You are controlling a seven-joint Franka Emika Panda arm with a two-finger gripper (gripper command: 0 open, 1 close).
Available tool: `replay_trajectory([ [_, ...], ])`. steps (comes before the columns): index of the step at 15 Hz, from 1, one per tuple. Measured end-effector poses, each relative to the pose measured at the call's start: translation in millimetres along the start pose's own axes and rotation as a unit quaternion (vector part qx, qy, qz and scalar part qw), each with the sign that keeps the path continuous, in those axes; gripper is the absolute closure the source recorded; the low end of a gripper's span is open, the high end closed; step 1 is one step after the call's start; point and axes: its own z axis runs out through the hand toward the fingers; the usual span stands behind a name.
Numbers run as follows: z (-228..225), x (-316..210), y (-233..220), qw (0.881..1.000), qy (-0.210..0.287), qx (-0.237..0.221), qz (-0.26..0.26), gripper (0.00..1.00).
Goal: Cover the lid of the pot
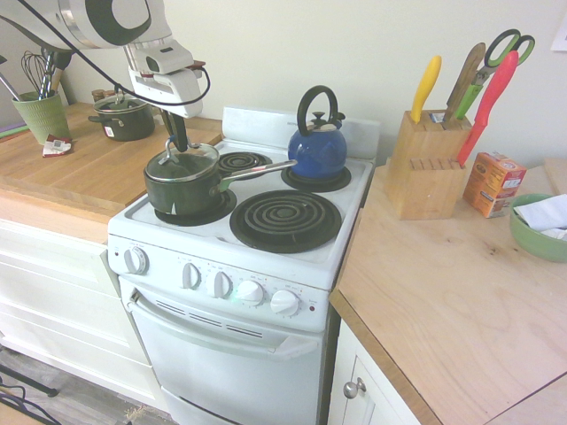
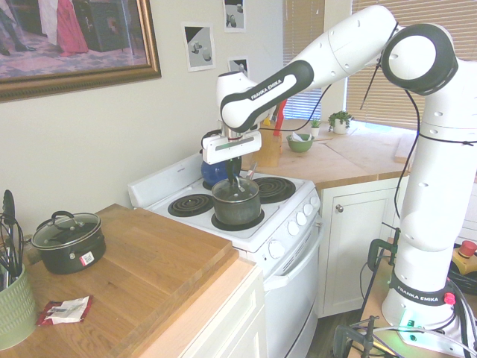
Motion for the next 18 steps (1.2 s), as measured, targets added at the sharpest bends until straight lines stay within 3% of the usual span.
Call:
replay_trajectory([
  [18, 6.5, 0.3, -5.1, 1.0, 0.0, -0.014, -0.012, 1.0],
])
